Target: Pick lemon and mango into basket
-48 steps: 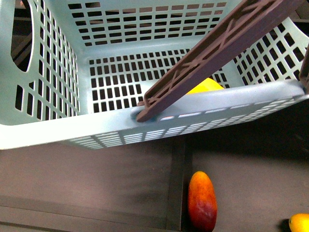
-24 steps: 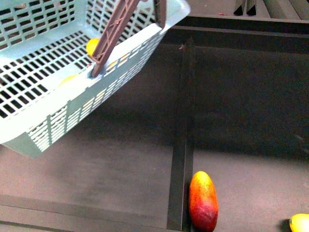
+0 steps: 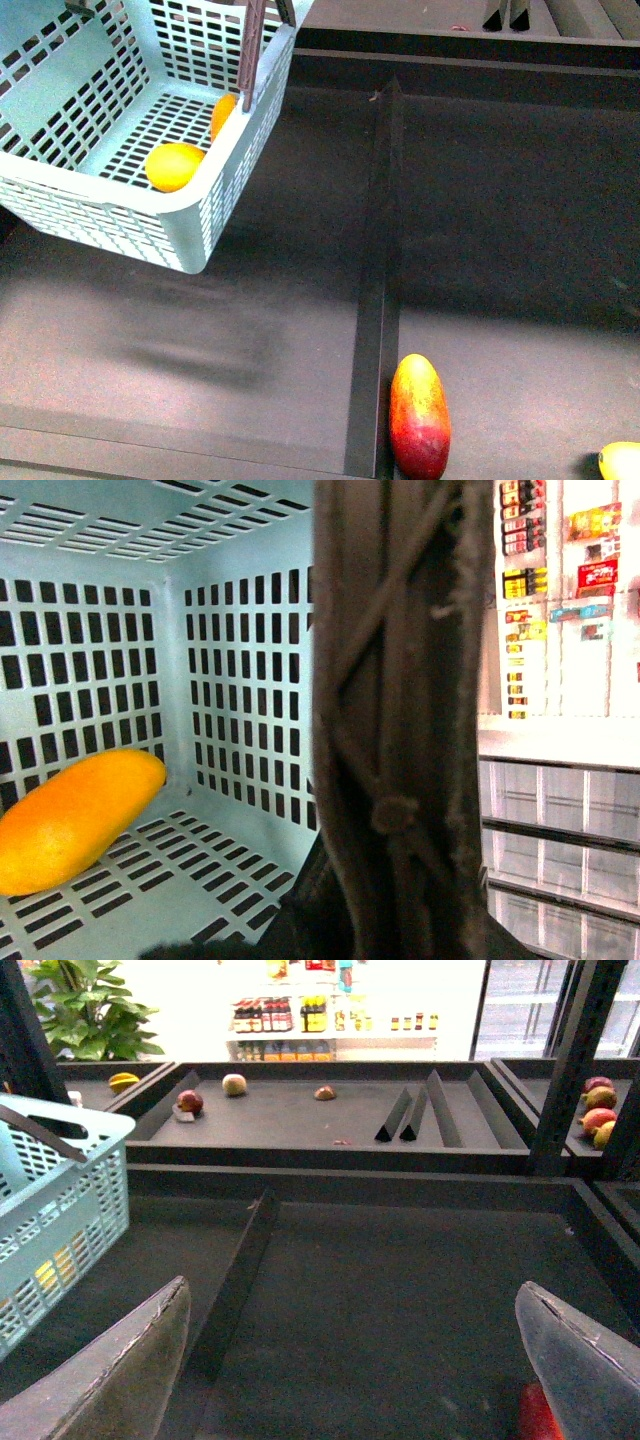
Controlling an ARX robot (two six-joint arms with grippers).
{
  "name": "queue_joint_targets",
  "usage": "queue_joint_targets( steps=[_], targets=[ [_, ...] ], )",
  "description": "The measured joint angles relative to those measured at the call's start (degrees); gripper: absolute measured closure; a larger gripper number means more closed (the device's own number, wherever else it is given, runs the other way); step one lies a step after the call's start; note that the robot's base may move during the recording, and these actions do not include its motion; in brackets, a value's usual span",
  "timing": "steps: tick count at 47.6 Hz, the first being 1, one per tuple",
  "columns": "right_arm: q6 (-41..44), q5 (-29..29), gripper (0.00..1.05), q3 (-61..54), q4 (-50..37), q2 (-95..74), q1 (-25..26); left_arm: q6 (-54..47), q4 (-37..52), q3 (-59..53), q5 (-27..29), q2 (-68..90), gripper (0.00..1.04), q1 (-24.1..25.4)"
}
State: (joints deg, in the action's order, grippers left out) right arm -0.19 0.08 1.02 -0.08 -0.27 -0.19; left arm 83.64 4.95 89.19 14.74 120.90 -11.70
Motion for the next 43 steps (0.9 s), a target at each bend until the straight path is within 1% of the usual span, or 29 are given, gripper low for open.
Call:
queue_joint_targets(
  steps=[3,8,25,28,29,31,35,36,39,43],
  targets=[
    [0.0,0.0,0.09,0.0,0.0,0.0,0.0,0.0,-1.5,2.1,-1.5,2.7,1.0,0.0],
    [0.0,0.0,0.09,0.0,0.0,0.0,0.0,0.3,-2.0,2.1,-3.3,5.2,1.0,-0.1],
    [0.0,0.0,0.09,0.0,0.0,0.0,0.0,1.6,1.8,-6.3,-5.5,4.4,1.0,0.2],
    [0.0,0.0,0.09,0.0,0.0,0.0,0.0,1.4,2.5,-7.7,-5.3,3.6,0.9,0.3],
    [0.0,0.0,0.09,0.0,0.0,0.0,0.0,1.4,2.5,-8.4,-5.3,3.3,0.85,0.3],
    [0.0,0.0,0.09,0.0,0.0,0.0,0.0,1.4,2.7,-9.2,-5.3,3.0,0.8,0.3],
    [0.0,0.0,0.09,0.0,0.0,0.0,0.0,1.4,3.6,-12.5,-4.5,0.7,0.6,0.8],
    [0.0,0.0,0.09,0.0,0.0,0.0,0.0,1.3,3.7,-13.1,-4.3,0.0,0.57,0.9],
    [0.0,0.0,0.09,0.0,0.0,0.0,0.0,1.1,4.4,-16.6,-2.6,-4.2,0.41,1.9],
    [0.0,0.0,0.09,0.0,0.0,0.0,0.0,0.9,4.3,-21.1,-0.5,-9.9,0.24,3.1]
  ],
)
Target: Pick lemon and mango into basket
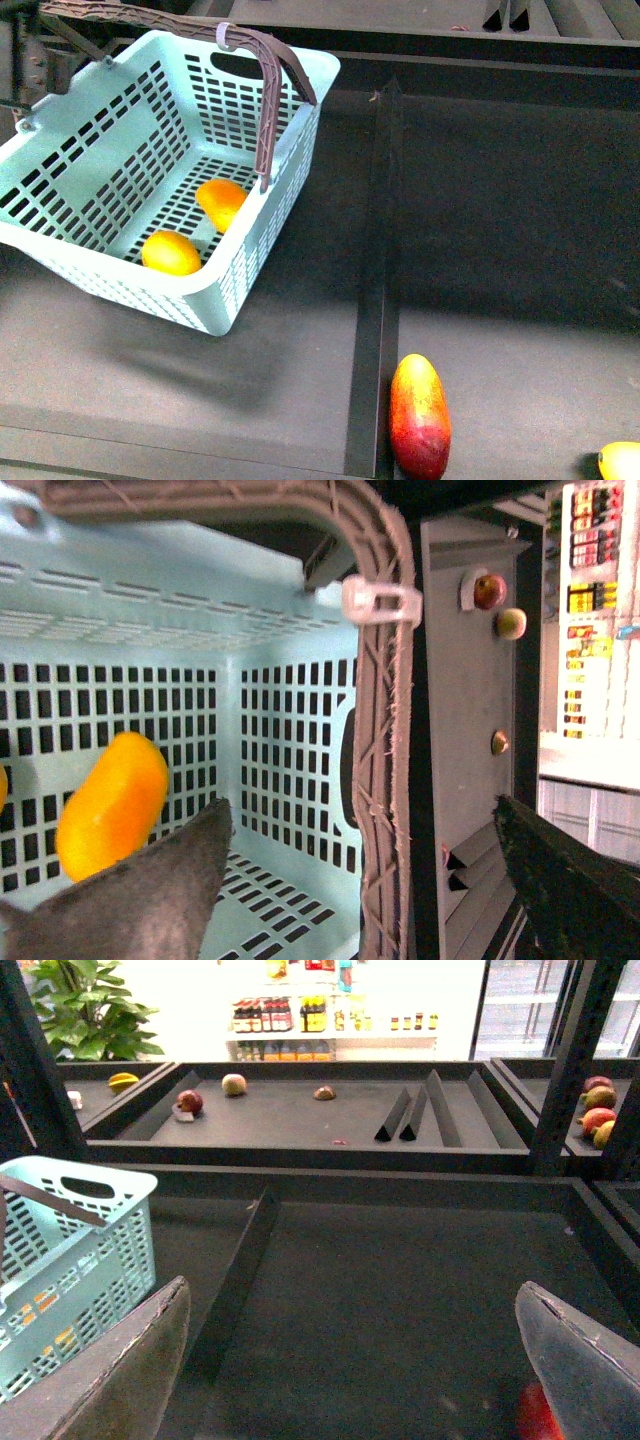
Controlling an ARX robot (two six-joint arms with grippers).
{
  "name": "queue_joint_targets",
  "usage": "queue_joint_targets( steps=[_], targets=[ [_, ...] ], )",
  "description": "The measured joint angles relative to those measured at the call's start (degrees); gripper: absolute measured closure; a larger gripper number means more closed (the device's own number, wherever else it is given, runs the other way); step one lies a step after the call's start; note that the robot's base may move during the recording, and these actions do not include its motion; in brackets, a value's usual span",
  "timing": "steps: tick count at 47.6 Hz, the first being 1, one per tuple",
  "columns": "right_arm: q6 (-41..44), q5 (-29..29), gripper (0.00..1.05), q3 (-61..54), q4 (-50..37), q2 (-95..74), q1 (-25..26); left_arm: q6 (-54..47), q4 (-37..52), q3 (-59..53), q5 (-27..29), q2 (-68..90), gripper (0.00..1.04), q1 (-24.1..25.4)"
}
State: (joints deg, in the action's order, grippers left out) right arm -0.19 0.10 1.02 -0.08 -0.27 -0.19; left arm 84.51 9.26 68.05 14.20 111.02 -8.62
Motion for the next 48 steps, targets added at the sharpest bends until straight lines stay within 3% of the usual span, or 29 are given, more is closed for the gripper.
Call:
queue_joint_targets(
  steps=[5,21,22,24,26,30,37,46,48],
  targets=[
    [0.0,0.0,0.09,0.0,0.0,0.0,0.0,-1.2,-2.8,-4.2,2.1,-5.8,0.06,0.9],
    [0.0,0.0,0.09,0.0,0.0,0.0,0.0,-3.0,-5.7,-6.3,3.8,-11.0,0.07,0.7],
    [0.0,0.0,0.09,0.0,0.0,0.0,0.0,-5.3,-2.8,-7.3,2.1,-11.0,0.09,0.8],
    [0.0,0.0,0.09,0.0,0.0,0.0,0.0,-18.6,15.4,-13.9,-5.0,-11.1,0.2,1.7],
    [0.0,0.0,0.09,0.0,0.0,0.0,0.0,-35.3,30.8,-21.6,-7.9,-12.0,0.3,2.3],
    [0.0,0.0,0.09,0.0,0.0,0.0,0.0,-59.4,45.1,-30.7,-9.0,-15.5,0.46,2.8],
    [0.0,0.0,0.09,0.0,0.0,0.0,0.0,-76.6,50.4,-38.4,-9.7,-22.9,0.68,4.0],
    [0.0,0.0,0.09,0.0,0.0,0.0,0.0,-82.4,50.9,-48.0,-11.0,-29.7,1.02,5.0],
    [0.0,0.0,0.09,0.0,0.0,0.0,0.0,-82.9,50.9,-49.8,-11.3,-31.7,1.01,5.4]
  ],
)
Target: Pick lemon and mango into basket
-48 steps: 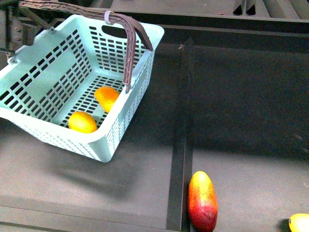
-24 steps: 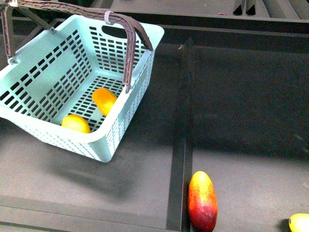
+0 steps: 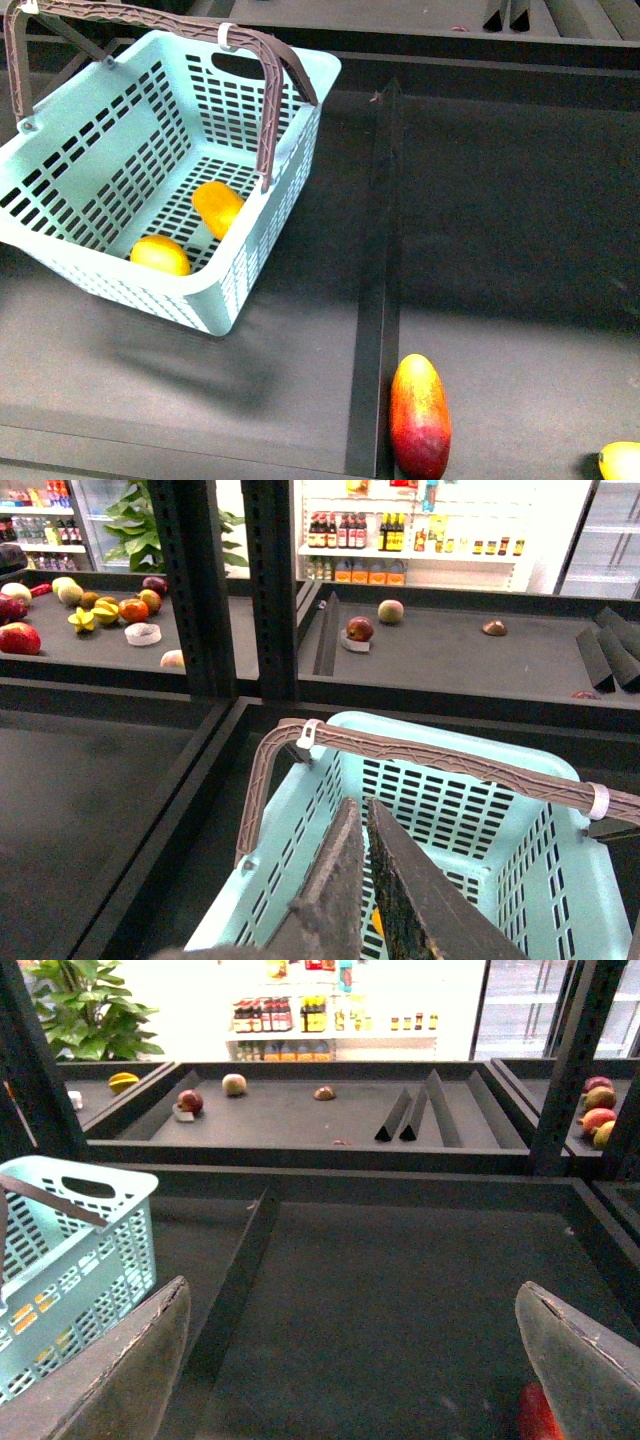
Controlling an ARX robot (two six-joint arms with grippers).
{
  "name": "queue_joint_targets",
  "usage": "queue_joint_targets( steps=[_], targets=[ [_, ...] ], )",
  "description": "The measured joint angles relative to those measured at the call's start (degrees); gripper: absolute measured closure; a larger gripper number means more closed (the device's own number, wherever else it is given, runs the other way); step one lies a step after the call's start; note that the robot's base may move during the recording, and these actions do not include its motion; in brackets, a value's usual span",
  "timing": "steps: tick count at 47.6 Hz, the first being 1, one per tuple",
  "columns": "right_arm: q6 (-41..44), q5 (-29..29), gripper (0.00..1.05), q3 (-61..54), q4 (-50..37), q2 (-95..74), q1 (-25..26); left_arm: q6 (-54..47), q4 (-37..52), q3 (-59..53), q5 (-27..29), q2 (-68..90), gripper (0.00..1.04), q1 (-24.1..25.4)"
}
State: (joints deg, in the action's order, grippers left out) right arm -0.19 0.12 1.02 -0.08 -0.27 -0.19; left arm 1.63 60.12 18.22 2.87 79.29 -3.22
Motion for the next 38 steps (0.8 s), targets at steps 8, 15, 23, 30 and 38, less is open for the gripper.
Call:
queue_joint_targets(
  steps=[8,15,23,30,38],
  targets=[
    [0.0,0.0,0.09,0.0,0.0,0.0,0.0,-0.6,1.8,-8.0,-2.8,-7.5,1.01,3.0],
    [0.0,0.0,0.09,0.0,0.0,0.0,0.0,-0.8,-2.4,-12.5,-2.9,-15.1,1.01,3.0],
    [0.0,0.0,0.09,0.0,0.0,0.0,0.0,-0.8,-8.5,-15.0,-2.9,-23.5,1.01,3.0],
    [0.0,0.0,0.09,0.0,0.0,0.0,0.0,-0.9,-16.0,-16.6,-2.9,-32.9,1.01,3.0],
    [0.0,0.0,0.09,0.0,0.0,0.0,0.0,-1.0,-24.6,-17.3,-2.9,-42.7,1.01,3.0]
  ],
)
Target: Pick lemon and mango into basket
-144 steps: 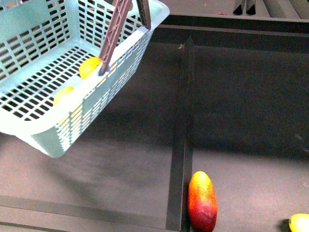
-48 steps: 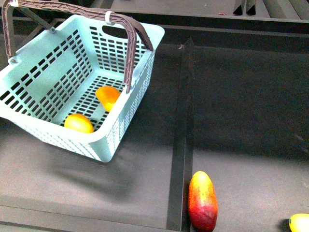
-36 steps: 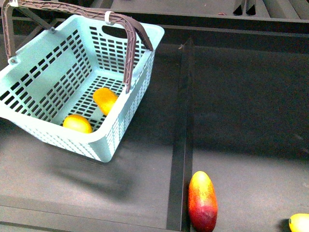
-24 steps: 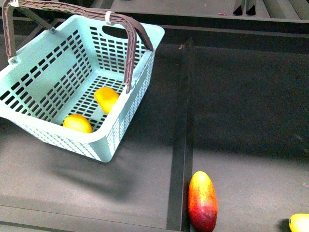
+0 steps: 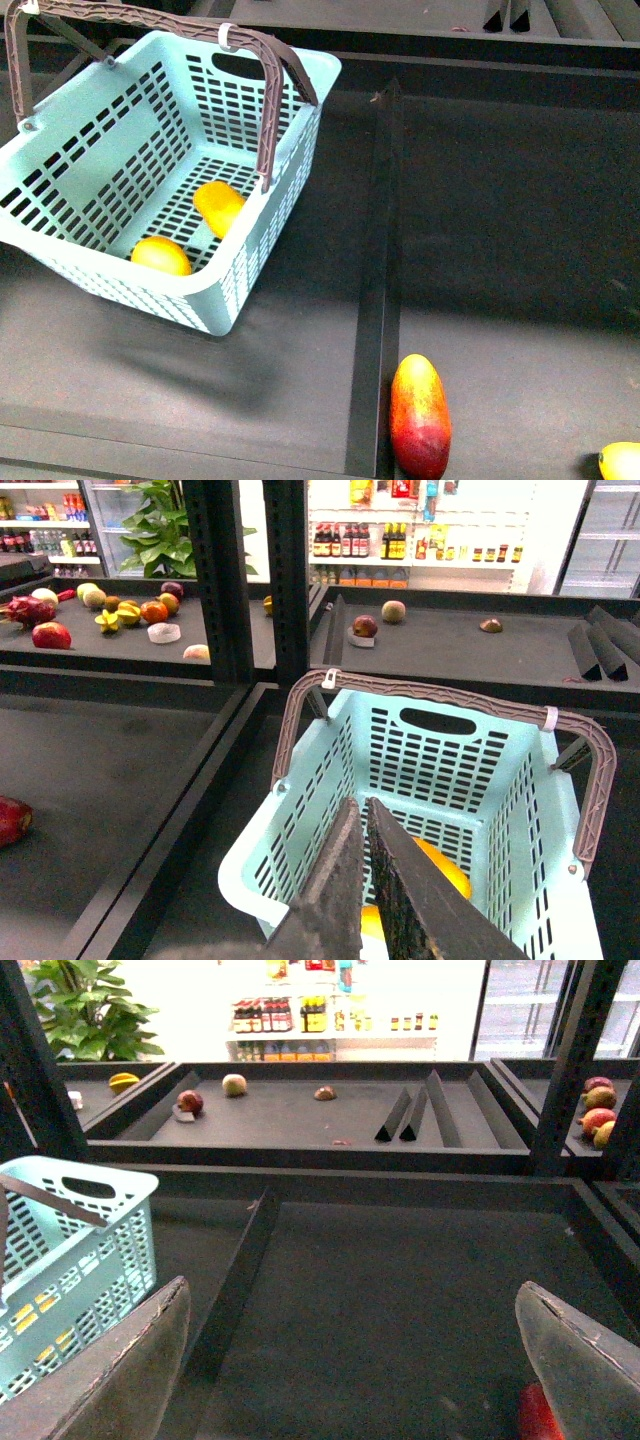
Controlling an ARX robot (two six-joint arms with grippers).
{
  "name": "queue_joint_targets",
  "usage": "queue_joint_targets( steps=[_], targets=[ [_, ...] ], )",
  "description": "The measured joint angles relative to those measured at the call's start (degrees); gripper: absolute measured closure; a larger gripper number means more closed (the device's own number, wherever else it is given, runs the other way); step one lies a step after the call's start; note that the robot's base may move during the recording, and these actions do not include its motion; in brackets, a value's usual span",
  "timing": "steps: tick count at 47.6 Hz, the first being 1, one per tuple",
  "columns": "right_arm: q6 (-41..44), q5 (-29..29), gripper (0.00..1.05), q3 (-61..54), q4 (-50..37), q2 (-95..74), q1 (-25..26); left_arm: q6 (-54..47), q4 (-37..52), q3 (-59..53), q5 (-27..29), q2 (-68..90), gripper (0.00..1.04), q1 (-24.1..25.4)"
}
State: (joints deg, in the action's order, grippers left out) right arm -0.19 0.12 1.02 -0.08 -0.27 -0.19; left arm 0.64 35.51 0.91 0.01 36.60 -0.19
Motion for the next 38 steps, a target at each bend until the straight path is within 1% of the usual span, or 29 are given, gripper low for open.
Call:
queue_joint_targets(
  steps=[11,31,38],
  targets=[
    [0.0,0.0,0.09,0.0,0.0,0.0,0.0,0.0,-8.3,0.0,0.0,-9.1,1.01,0.0],
    [0.0,0.0,0.09,0.0,0.0,0.0,0.0,0.0,-20.2,0.0,0.0,-21.4,1.01,0.0],
    [0.0,0.0,0.09,0.0,0.0,0.0,0.0,0.0,-22.9,0.0,0.0,-24.0,1.01,0.0]
  ],
)
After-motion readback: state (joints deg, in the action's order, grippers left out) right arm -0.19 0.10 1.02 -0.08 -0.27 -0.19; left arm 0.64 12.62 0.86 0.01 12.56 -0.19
